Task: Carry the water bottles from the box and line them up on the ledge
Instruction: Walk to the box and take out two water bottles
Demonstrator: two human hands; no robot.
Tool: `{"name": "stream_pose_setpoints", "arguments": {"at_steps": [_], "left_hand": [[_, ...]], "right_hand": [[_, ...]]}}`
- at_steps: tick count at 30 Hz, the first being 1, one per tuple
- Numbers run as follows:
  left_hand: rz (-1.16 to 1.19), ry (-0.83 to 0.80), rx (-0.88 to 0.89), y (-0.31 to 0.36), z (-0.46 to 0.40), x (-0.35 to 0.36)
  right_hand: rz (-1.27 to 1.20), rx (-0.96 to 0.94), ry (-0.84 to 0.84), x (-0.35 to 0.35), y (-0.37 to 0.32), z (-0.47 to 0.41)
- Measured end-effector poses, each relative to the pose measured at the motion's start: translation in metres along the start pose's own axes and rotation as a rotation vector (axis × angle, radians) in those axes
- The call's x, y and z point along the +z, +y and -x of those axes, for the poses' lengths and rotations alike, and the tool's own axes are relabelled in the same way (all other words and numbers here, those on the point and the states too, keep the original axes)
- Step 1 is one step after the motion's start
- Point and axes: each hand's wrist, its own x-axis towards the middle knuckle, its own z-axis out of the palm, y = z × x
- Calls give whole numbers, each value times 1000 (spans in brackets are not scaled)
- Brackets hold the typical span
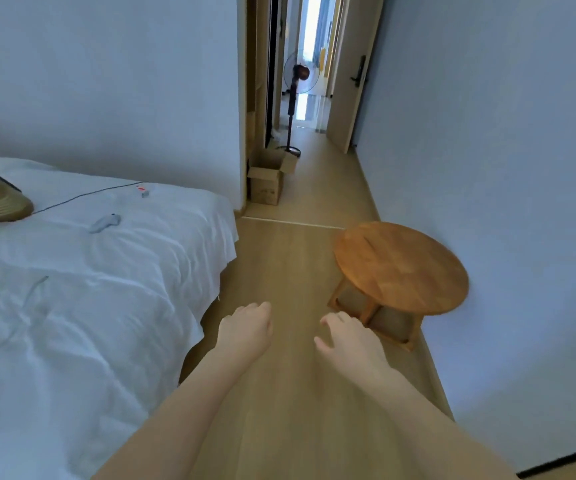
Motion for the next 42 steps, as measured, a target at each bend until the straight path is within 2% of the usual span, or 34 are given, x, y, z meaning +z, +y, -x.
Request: {"name": "stream_pose_setpoints", "arguments": {"at_steps": [7, 17, 23, 30, 36, 42], "left_hand": [[8, -112, 66, 3, -161, 8], [-68, -205, -12, -34, -410, 39], [2, -165, -133, -57, -547, 28], [9, -151, -172, -93, -703, 37], [9, -196, -143, -119, -866, 42], [-39, -282, -106, -128, -1022, 25]], "right_hand": [[20, 38, -21, -6, 17, -147], [-57, 3, -42, -12, 90, -402], [-29, -58, -74, -44, 118, -551], [1, -81, -128, -36, 139, -705], [52, -42, -126, -33, 155, -865], [65, 73, -151, -55, 180, -1005]]}}
